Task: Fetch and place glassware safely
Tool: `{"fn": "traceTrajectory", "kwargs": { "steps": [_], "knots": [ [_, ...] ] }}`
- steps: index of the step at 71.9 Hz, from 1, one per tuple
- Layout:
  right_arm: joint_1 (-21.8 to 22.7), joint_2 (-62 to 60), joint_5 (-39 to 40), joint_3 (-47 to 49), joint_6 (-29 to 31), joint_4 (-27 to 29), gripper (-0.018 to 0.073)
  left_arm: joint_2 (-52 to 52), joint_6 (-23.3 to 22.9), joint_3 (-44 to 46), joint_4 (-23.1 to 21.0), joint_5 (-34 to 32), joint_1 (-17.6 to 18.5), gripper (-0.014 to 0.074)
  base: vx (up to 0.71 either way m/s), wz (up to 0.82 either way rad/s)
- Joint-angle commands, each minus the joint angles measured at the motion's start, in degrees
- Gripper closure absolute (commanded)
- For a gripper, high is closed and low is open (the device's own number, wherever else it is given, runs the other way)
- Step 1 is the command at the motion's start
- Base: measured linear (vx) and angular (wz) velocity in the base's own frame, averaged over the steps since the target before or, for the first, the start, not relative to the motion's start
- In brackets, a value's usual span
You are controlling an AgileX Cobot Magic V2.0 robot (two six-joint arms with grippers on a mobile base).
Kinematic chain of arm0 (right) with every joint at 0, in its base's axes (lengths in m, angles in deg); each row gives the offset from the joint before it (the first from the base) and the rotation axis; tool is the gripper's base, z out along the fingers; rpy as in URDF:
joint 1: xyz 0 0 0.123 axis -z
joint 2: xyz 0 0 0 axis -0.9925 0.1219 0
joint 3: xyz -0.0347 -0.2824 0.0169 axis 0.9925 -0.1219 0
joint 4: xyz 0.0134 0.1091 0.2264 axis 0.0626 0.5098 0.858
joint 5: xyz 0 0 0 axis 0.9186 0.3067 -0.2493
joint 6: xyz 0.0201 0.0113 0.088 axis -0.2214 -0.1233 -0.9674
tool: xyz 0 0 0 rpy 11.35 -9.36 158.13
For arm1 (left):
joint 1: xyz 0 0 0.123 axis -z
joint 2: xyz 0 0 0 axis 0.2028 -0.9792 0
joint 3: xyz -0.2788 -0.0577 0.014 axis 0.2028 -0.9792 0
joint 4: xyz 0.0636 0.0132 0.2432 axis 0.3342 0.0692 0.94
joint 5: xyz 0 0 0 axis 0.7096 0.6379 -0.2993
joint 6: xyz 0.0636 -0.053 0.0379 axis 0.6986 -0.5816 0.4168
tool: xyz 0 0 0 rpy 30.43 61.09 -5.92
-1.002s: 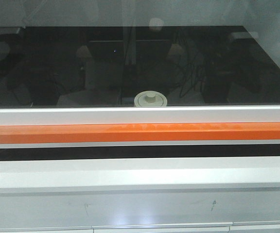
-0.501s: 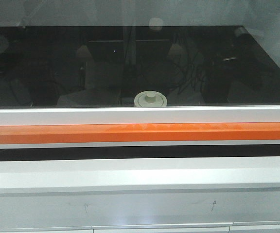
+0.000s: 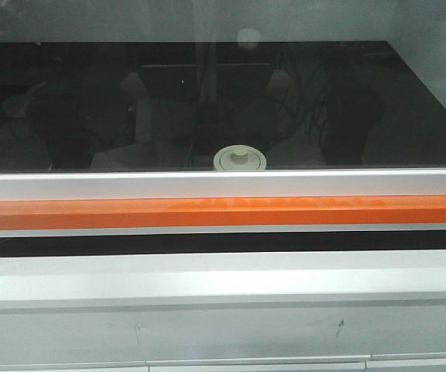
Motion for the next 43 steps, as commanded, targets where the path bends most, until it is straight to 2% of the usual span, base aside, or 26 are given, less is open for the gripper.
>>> {"fn": "traceTrajectory", "kwargs": {
  "steps": [1,21,33,43],
  "knots": [
    [0.0,5.6,2.7,3.6,-0.1,2.3,0.0567,-2.2,0.5,2.4,0.1,-7.9,0.3,0.0603,0.00,0.00],
    [0.0,9.9,7.8,3.5,-0.2,3.9,0.0567,-2.2,1.5,2.4,0.0,-15.8,2.1,0.0603,0.00,0.00],
    [0.0,9.9,12.8,3.5,-0.9,5.1,0.0566,-2.2,1.5,2.4,0.0,-15.5,2.1,0.0603,0.00,0.00],
    [-0.2,11.3,12.5,3.5,-1.1,5.9,0.0563,-4.0,1.9,2.4,0.0,-13.3,2.1,0.0603,0.00,0.00]
  ]
}}
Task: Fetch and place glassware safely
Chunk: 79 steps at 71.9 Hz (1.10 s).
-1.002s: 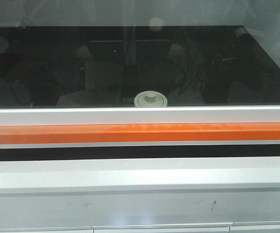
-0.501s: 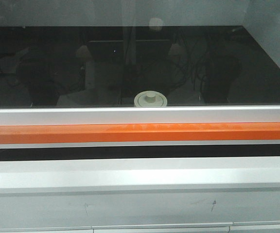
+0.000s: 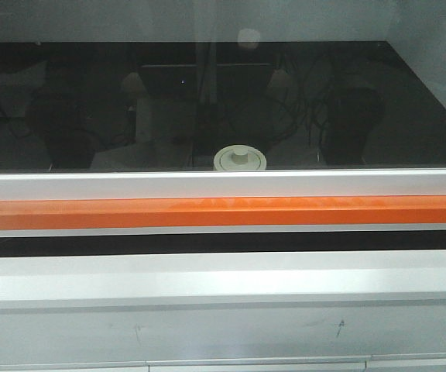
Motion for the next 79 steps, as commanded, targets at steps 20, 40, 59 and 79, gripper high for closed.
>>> {"fn": "traceTrajectory", "kwargs": {
  "steps": [20,40,59,79],
  "knots": [
    [-10.1,11.4,5.1,1.7,4.9,-3.2,0.0563,-11.0,1.4,1.3,-0.2,-0.6,0.5,0.0603,0.00,0.00],
    [-11.5,18.0,15.6,-6.0,-1.2,-1.6,0.0563,-12.5,0.8,-5.2,-0.2,-4.8,0.5,0.0603,0.00,0.00],
    [-11.5,22.3,17.4,-6.2,-2.8,-5.9,0.0563,-14.6,0.8,-7.5,-0.2,-5.9,0.5,0.0603,0.00,0.00],
    [-11.5,28.5,22.8,-6.8,-2.8,-9.6,0.0560,-20.5,0.9,-7.9,-0.2,-8.8,0.5,0.0603,0.00,0.00]
  ]
}}
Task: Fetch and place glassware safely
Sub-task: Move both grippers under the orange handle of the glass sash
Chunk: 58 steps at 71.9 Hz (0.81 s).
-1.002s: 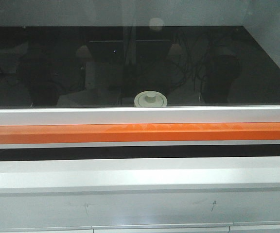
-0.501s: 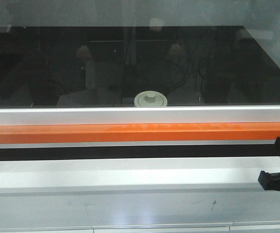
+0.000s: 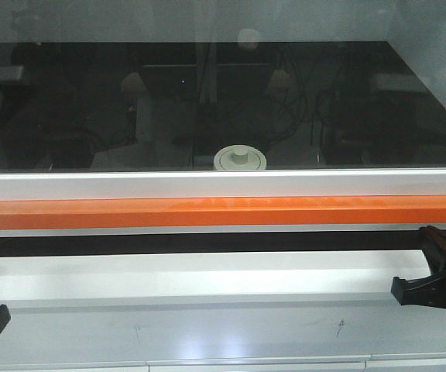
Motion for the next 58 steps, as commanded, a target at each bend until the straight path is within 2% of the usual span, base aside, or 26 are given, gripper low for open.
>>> {"fn": "traceTrajectory", "kwargs": {
  "steps": [1,15,19,58],
  "knots": [
    [-0.1,1.5,8.4,0.7,0.1,-1.9,0.0560,-2.1,-0.3,1.4,-0.2,-5.4,0.5,0.0603,0.00,0.00],
    [-0.1,4.5,26.2,-5.9,-2.2,-1.9,0.0560,-4.9,-0.3,0.1,-0.2,-9.6,0.5,0.0603,0.00,0.00],
    [-0.1,5.6,29.1,-6.4,-3.0,-1.9,0.0560,-5.6,-0.3,-0.4,-0.2,-11.7,0.5,0.0603,0.00,0.00],
    [-0.1,11.2,33.8,-6.4,-3.0,-1.9,0.0560,-14.4,0.5,-1.1,-0.2,-23.6,0.5,0.0603,0.00,0.00]
  ]
}}
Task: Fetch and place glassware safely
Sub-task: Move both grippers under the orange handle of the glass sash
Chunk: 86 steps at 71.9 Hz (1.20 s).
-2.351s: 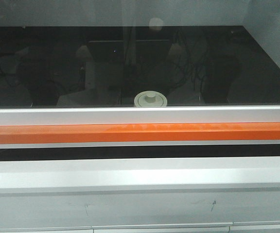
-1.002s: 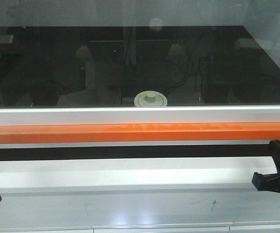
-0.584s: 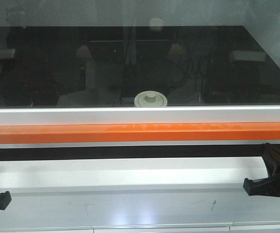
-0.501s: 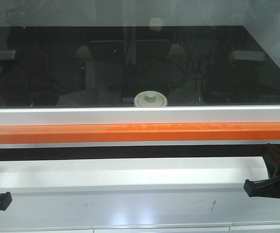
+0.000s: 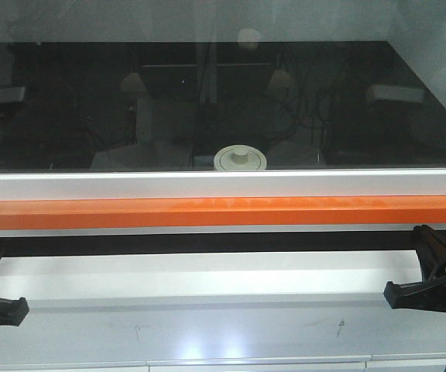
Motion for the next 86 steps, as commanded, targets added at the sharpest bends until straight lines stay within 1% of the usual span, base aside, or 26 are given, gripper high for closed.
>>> {"fn": "traceTrajectory", "kwargs": {
  "steps": [1,8,15,21,32,36,42,48,57,69,86],
  "knots": [
    [-0.1,0.3,6.1,1.3,0.2,-0.5,0.0560,-1.5,0.4,1.0,-0.2,-7.1,0.5,0.0603,0.00,0.00],
    [-0.1,1.0,6.6,1.3,0.2,-0.1,0.0560,-3.0,1.5,1.0,-0.3,-9.3,0.5,0.0603,0.00,0.00],
    [-0.1,1.4,7.4,1.3,0.2,0.4,0.0560,-4.1,1.6,1.0,-0.5,-10.6,0.5,0.0603,0.00,0.00],
    [-0.1,1.4,7.4,1.3,0.2,0.4,0.0560,-5.2,1.6,1.0,-2.2,-11.7,0.5,0.0603,0.00,0.00],
    [-0.1,1.4,8.8,1.3,0.2,0.5,0.0560,-6.4,1.8,1.0,-6.7,-14.1,0.5,0.0603,0.00,0.00],
    [-0.1,1.4,9.1,1.3,0.2,0.6,0.0560,-6.7,3.2,1.0,-8.0,-15.7,0.5,0.0603,0.00,0.00],
    [-0.1,1.4,9.3,1.4,0.3,1.2,0.0560,-6.8,5.8,1.0,-8.9,-17.1,0.5,0.0603,0.00,0.00],
    [-0.1,1.4,10.0,1.4,0.3,2.3,0.0560,-6.8,6.1,1.0,-9.9,-17.9,0.5,0.0603,0.00,0.00],
    [-0.1,1.4,9.6,2.1,0.3,2.7,0.0560,-6.8,6.1,1.0,-10.8,-18.3,0.5,0.0603,0.00,0.00],
    [-0.1,1.6,9.7,3.4,0.3,2.2,0.0560,-6.8,6.1,1.0,-10.8,-18.5,0.5,0.0603,0.00,0.00],
    [-0.1,5.5,10.1,4.8,0.8,-0.5,0.0560,-6.8,6.1,1.0,-10.7,-18.5,0.5,0.0603,0.00,0.00]
  ]
}}
